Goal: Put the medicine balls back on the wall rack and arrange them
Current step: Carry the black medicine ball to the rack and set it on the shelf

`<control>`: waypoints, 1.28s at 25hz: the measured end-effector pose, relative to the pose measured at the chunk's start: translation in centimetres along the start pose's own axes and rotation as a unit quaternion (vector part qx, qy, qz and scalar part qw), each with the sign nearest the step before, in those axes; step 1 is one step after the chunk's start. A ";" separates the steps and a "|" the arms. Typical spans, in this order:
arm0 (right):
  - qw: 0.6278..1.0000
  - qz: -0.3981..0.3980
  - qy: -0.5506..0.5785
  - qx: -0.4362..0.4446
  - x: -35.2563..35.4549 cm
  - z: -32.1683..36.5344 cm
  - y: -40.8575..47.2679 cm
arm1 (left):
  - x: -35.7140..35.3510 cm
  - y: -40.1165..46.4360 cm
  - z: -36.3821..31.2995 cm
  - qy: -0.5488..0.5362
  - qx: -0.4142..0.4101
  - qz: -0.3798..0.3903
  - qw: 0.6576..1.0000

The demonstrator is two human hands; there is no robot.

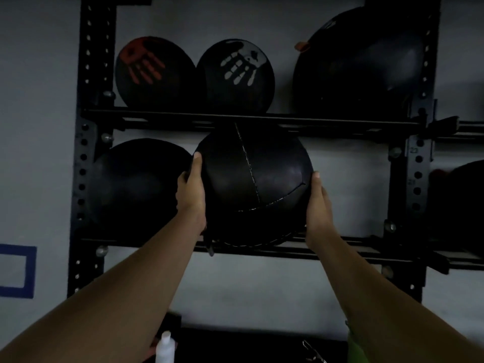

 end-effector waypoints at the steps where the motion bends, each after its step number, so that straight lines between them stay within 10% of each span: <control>1: 1.000 0.005 0.002 -0.002 -0.8 -1.1 1.5 | -0.2 2.0 0.7 0.003 -0.002 0.001 1.000; 7: 0.998 -0.032 -0.040 -0.033 -2.8 -7.1 7.5 | -2.3 8.2 3.9 0.066 -0.056 -0.005 0.996; 15: 0.950 -0.038 -0.278 0.136 -7.1 -8.3 12.8 | -7.9 13.2 8.1 0.351 -0.162 -0.007 0.922; 32: 0.929 0.048 -0.330 0.158 -2.4 -2.2 13.8 | -10.0 10.4 3.9 0.393 -0.225 0.037 0.891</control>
Point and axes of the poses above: each hand's wrist, its own y-axis towards the middle knuckle, its own x-axis out of the back of the hand, z = x × y, the point moved 4 cm from there along y, towards the middle knuckle
